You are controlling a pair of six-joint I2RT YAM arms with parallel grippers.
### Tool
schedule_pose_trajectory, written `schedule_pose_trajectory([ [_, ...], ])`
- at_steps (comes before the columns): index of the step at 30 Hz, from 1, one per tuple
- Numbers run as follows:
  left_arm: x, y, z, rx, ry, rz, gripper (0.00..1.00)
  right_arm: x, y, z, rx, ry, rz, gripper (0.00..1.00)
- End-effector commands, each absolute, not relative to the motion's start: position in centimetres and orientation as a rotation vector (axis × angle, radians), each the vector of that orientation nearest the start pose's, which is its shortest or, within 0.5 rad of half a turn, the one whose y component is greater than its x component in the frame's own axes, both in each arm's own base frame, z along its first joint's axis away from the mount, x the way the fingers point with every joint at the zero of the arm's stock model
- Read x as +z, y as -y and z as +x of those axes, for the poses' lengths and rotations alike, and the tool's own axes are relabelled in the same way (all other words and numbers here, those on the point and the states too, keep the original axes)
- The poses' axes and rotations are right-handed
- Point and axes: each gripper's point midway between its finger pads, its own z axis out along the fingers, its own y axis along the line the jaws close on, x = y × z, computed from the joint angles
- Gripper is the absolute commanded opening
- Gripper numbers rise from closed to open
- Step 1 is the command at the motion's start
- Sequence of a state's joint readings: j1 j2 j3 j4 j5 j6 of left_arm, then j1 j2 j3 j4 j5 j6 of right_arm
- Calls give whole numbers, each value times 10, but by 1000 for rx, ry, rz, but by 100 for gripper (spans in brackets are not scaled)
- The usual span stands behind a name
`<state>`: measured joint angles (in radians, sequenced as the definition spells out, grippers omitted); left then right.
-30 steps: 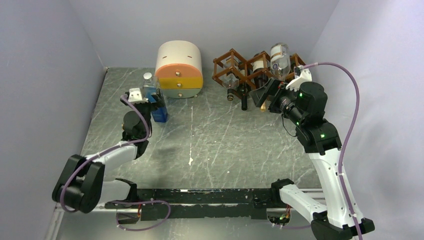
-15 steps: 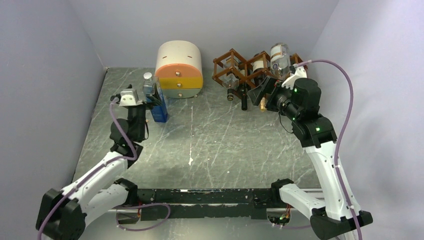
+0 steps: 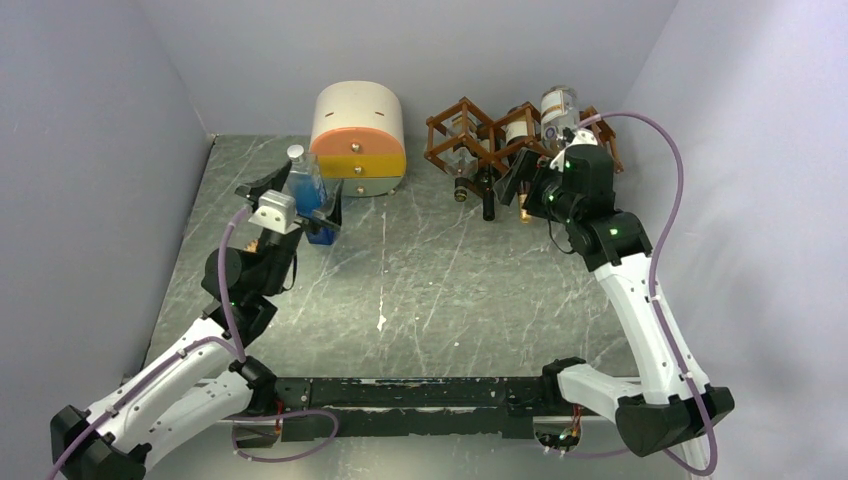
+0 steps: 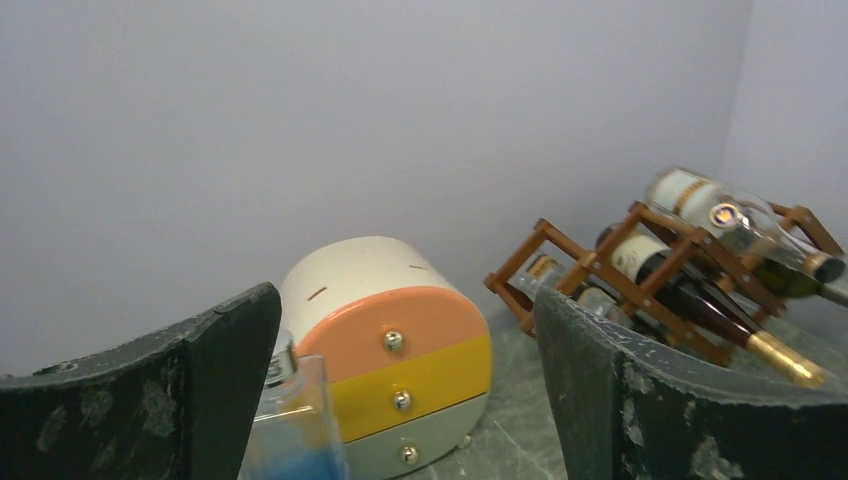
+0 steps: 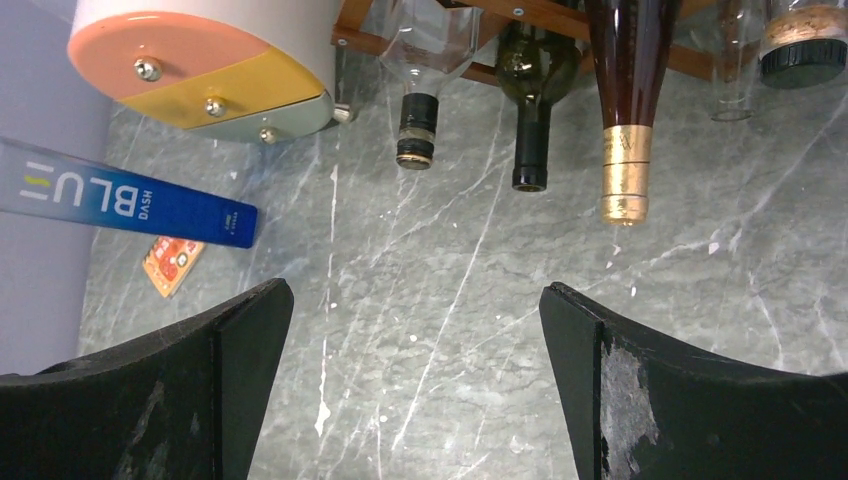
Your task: Take the wine bottle off the wine rack
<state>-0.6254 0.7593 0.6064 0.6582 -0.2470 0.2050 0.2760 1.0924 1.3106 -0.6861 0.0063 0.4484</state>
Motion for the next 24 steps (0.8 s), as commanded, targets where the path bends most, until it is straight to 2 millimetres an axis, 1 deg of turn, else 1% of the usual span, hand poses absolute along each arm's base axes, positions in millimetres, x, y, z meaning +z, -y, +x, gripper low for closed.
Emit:
schedule_pose_trajectory([
  [1, 415, 160, 268, -302, -1026, 321, 100, 310, -106, 327, 438, -2041, 211, 100],
  [5, 417, 166, 262, -341, -1012, 335, 100, 294, -131, 341, 567, -2066, 189, 100],
  [7, 415, 170, 261, -350, -1013, 346, 100, 284, -144, 351, 627, -2072, 159, 100],
  [12, 409, 180, 261, -366, -1023, 387, 99, 245, -164, 385, 681, -2114, 180, 98],
  [18, 402, 188, 263, -372, -1036, 411, 99, 203, -165, 418, 592, -2141, 201, 92],
  [21, 399, 195, 262, -379, -1038, 457, 99, 195, -171, 431, 606, -2126, 203, 88],
  [24, 396, 195, 265, -365, -1044, 460, 99, 190, -175, 442, 624, -2099, 231, 82],
])
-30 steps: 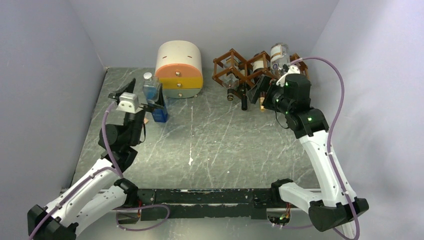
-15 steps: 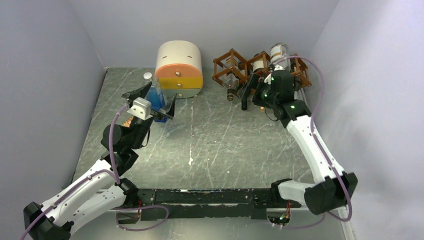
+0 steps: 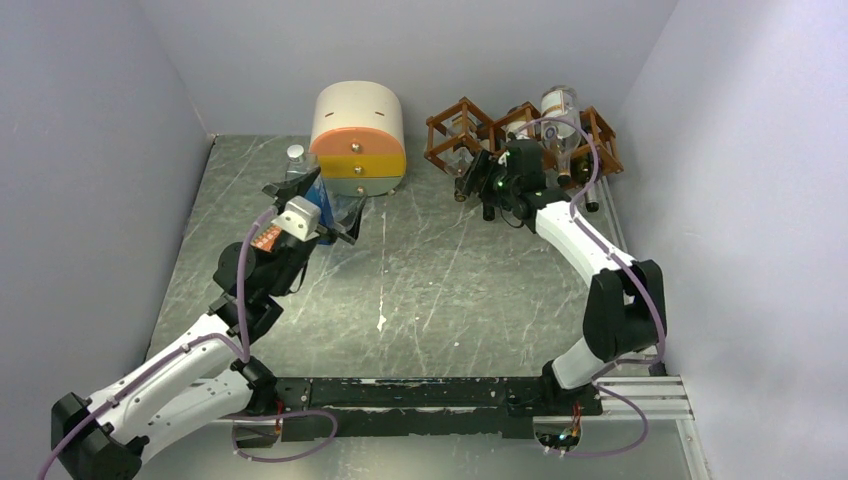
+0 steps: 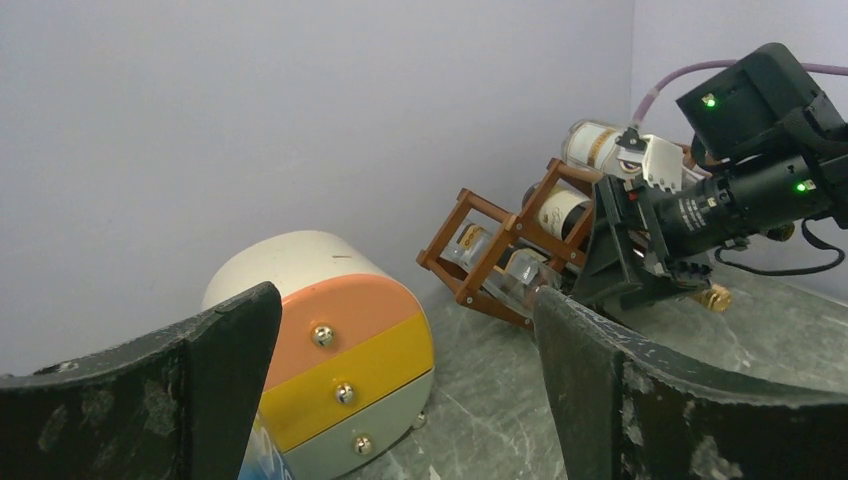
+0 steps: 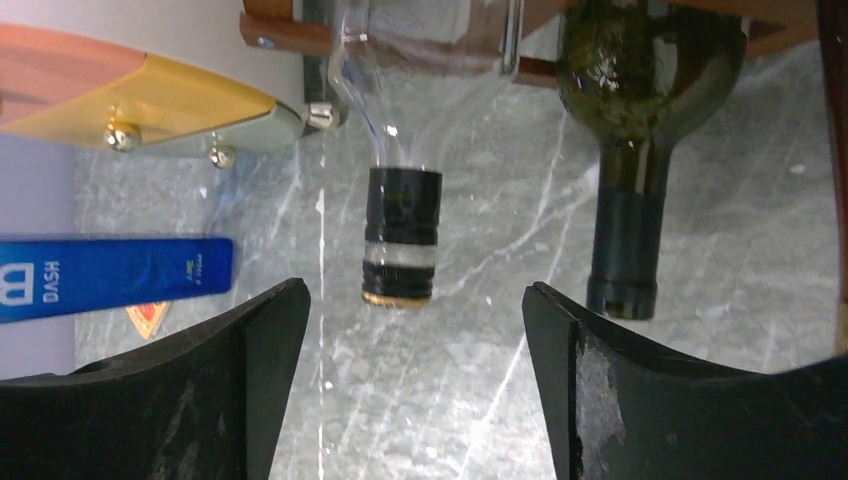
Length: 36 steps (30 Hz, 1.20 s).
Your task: Take the wine bottle off the wine rack
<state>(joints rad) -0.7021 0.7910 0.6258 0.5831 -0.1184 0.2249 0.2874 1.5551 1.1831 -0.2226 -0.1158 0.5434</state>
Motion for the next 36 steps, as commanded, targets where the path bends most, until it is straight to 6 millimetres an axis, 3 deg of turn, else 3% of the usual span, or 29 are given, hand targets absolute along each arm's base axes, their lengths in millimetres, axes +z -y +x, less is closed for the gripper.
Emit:
schedule_pose_trajectory([
  [1, 395, 195, 265, -362, -1044, 460, 99, 189, -176, 446, 631, -2091, 240, 81],
  [9, 389, 196, 268, -354, -1047, 464, 99, 160, -191, 470, 679, -2113, 309, 67],
  [15, 386, 201, 269, -364, -1051, 479, 99, 151, -192, 478, 705, -2079, 373, 54],
  [21, 385, 200, 270, -354, -1050, 476, 99, 143, -197, 486, 731, -2078, 402, 53],
  [27, 385, 199, 269, -350, -1049, 478, 99, 144, -203, 491, 772, -2066, 414, 52],
  [36, 384, 202, 269, -363, -1049, 487, 99, 155, -203, 486, 806, -2025, 424, 34],
])
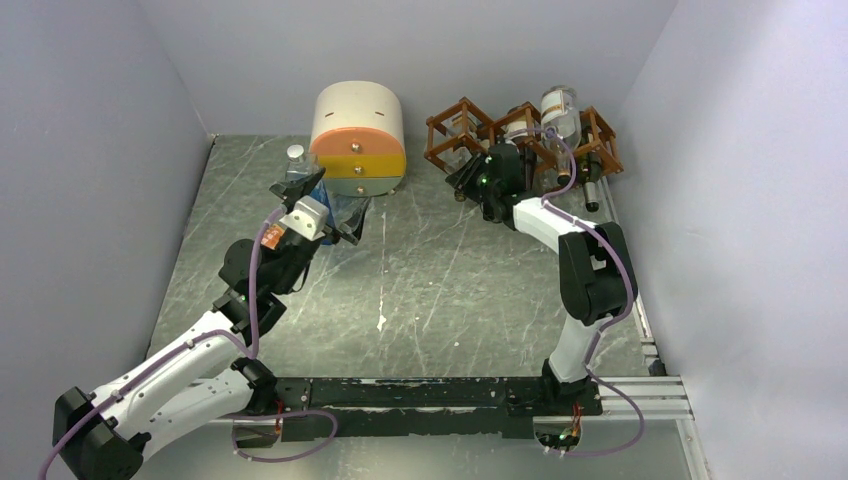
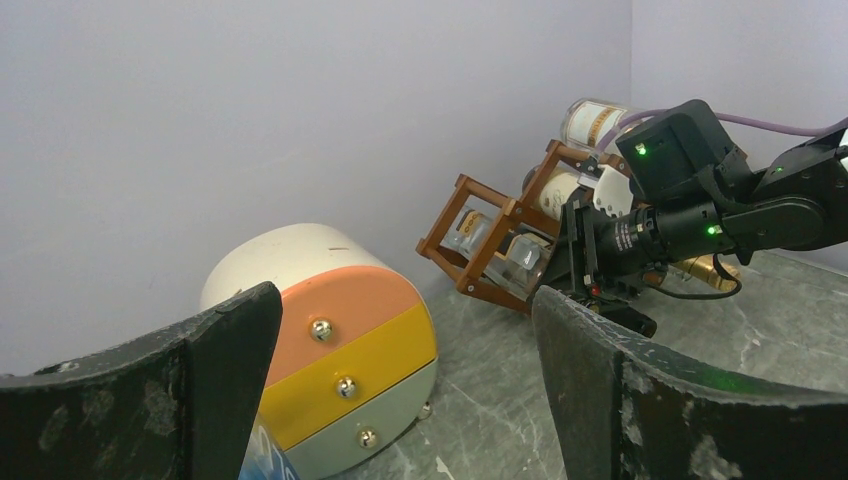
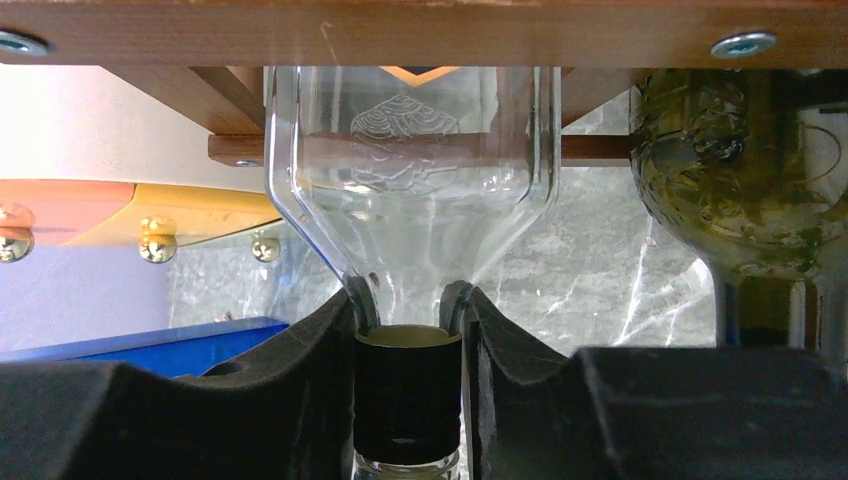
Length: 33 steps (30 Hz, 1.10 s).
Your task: Take the wine bottle off the wine rack
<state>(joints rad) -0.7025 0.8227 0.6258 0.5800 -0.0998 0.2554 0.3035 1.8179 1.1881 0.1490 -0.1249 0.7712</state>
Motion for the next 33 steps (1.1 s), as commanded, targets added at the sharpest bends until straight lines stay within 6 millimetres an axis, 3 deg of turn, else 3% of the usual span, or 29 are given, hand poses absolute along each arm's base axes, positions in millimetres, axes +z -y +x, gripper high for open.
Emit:
schedule_pose_trajectory([
  [1, 383, 203, 269, -365, -1050, 490, 99, 157, -203, 483, 811, -2018, 422, 33],
  [9, 381, 204, 269, -368, -1053, 491, 99, 173, -199, 468, 836, -1984, 422, 18],
  [18, 378, 208, 271, -380, -1064, 504, 99, 180, -201, 444, 889, -1980, 407, 3],
  [20, 377, 209, 271, -381, -1066, 506, 99, 173, -200, 437, 894, -1996, 407, 0],
  [33, 370, 216, 274, -394, -1086, 531, 99, 186, -212, 415, 1067, -1940, 416, 0],
])
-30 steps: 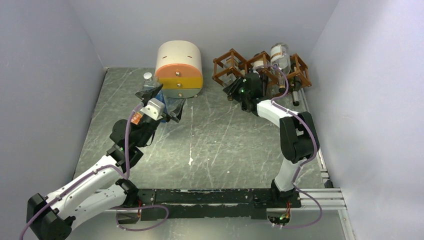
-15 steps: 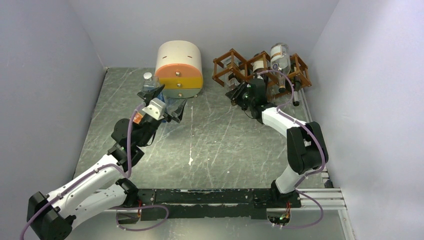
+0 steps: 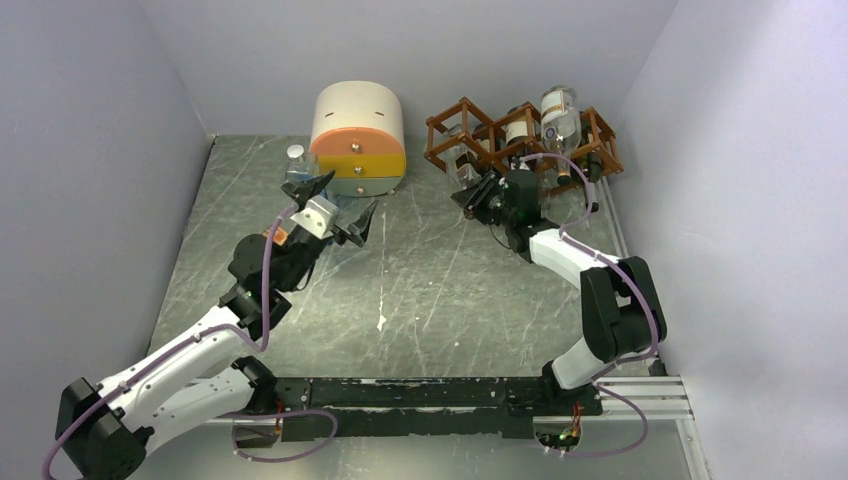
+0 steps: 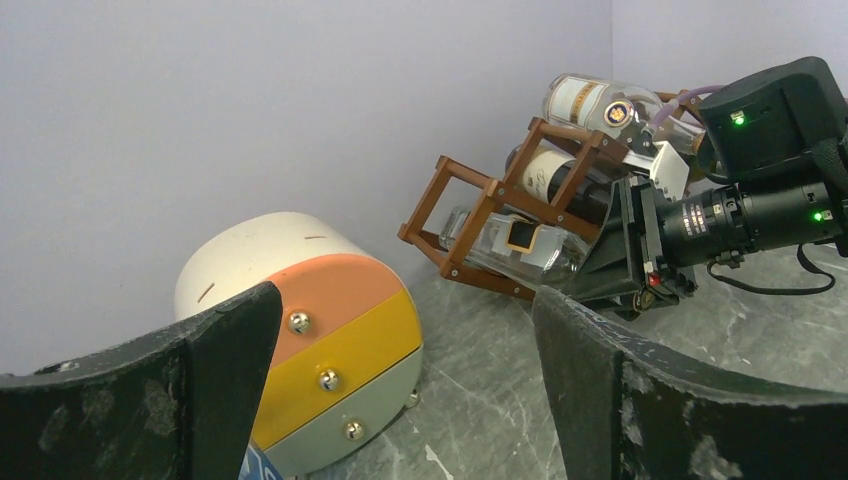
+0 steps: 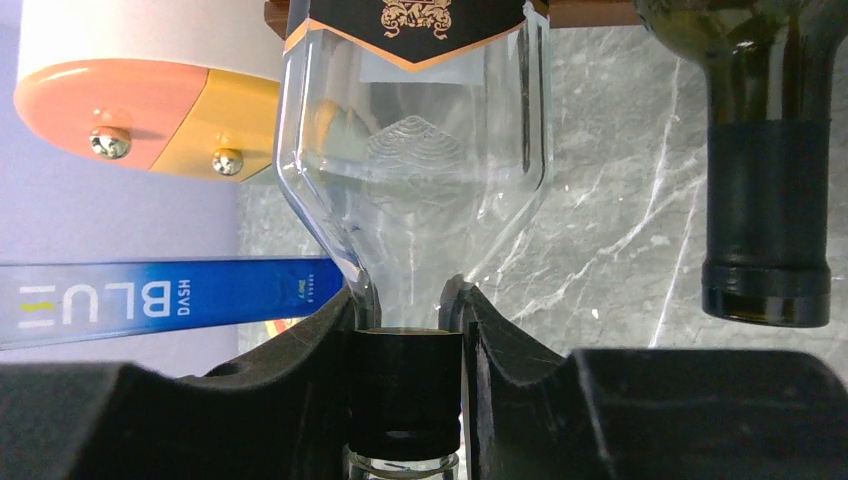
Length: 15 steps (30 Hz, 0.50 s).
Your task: Take the wine bottle off the wine rack
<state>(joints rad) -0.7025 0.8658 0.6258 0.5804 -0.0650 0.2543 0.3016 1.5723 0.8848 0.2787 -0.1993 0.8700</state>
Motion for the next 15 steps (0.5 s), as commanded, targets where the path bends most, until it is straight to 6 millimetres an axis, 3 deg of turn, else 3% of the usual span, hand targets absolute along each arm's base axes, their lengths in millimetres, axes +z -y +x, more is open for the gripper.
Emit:
schedule_pose_trajectory([
  [1, 370, 216, 274, -394, -1086, 530, 99, 188, -213, 414, 1081, -1939, 417, 0],
  [15, 365, 221, 276, -400, -1098, 550, 99, 222, -214, 389, 1278, -1803, 523, 0],
])
